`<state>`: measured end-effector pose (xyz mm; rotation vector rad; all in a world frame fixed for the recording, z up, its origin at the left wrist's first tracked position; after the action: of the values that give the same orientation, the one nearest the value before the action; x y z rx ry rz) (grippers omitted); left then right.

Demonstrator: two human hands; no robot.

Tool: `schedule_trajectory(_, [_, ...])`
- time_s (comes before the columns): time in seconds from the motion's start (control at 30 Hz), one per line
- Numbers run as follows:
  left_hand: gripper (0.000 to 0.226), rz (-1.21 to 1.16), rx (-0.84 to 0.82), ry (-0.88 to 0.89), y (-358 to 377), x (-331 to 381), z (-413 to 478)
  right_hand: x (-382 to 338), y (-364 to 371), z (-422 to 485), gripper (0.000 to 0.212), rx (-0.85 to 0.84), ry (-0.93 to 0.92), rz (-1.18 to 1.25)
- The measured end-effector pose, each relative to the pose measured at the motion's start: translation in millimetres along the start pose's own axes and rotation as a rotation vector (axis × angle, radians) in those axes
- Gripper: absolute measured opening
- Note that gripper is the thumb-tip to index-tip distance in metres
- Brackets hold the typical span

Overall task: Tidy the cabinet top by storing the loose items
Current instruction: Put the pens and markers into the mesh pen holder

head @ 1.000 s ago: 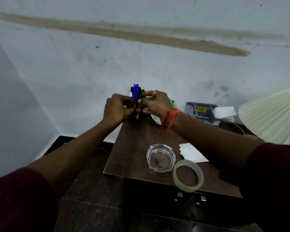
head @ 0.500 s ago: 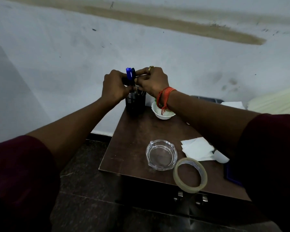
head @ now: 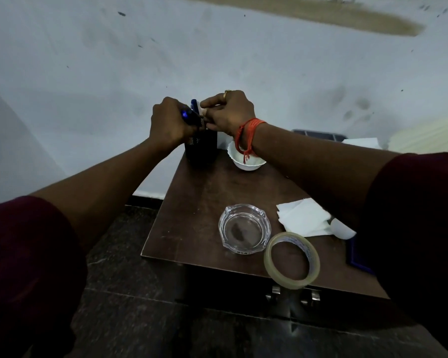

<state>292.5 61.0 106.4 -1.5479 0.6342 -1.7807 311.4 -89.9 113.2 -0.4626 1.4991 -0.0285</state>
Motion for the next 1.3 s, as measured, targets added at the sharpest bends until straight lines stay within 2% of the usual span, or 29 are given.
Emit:
schedule_trajectory(0.13, [0.041, 0.027, -0.001, 0.033, -1, 7, -1, 7, -7, 1, 0.014, 0.007, 0.007, -0.013])
schedule_trajectory(0.5, [0.049, -0.119, 0.098, 0.087, -17, 21, -4, 11, -28, -12, 0.020, -0.014, -0.007, 0.087])
schedule_trajectory(0.67, [0.047, -0.066, 0.109, 0.129, -22, 38, -12, 12, -42, -22, 0.013, -0.003, -0.001, 0.130])
schedule_trajectory(0.87, [0.038, -0.136, 0.103, 0.119, -27, 52, -33, 12, -72, -45, 0.010, 0.028, 0.011, 0.125])
schedule_trajectory(0.97, [0.030, -0.232, 0.080, 0.095, -18, 59, -56, 23, -84, -67, 0.010, 0.032, 0.047, 0.119])
schedule_trajectory(1.17, [0.022, -0.538, 0.007, -0.063, 24, 49, -123, 61, -91, -127, 0.015, 0.013, 0.132, 0.148])
schedule_trajectory(1.3, [0.026, -0.637, -0.020, -0.201, 55, 37, -174, 87, -90, -174, 0.016, 0.020, 0.182, 0.210])
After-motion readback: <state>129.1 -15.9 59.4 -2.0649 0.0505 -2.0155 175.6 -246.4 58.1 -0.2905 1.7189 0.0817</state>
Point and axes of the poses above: each hand's wrist, its own z-axis towards the middle knuckle, its own y-axis out of the palm, x = y × z, the point moved 10 cm from there along z, towards the middle knuckle, and after that the axes turned 10 degrees about -x, right-handed, at the moved point
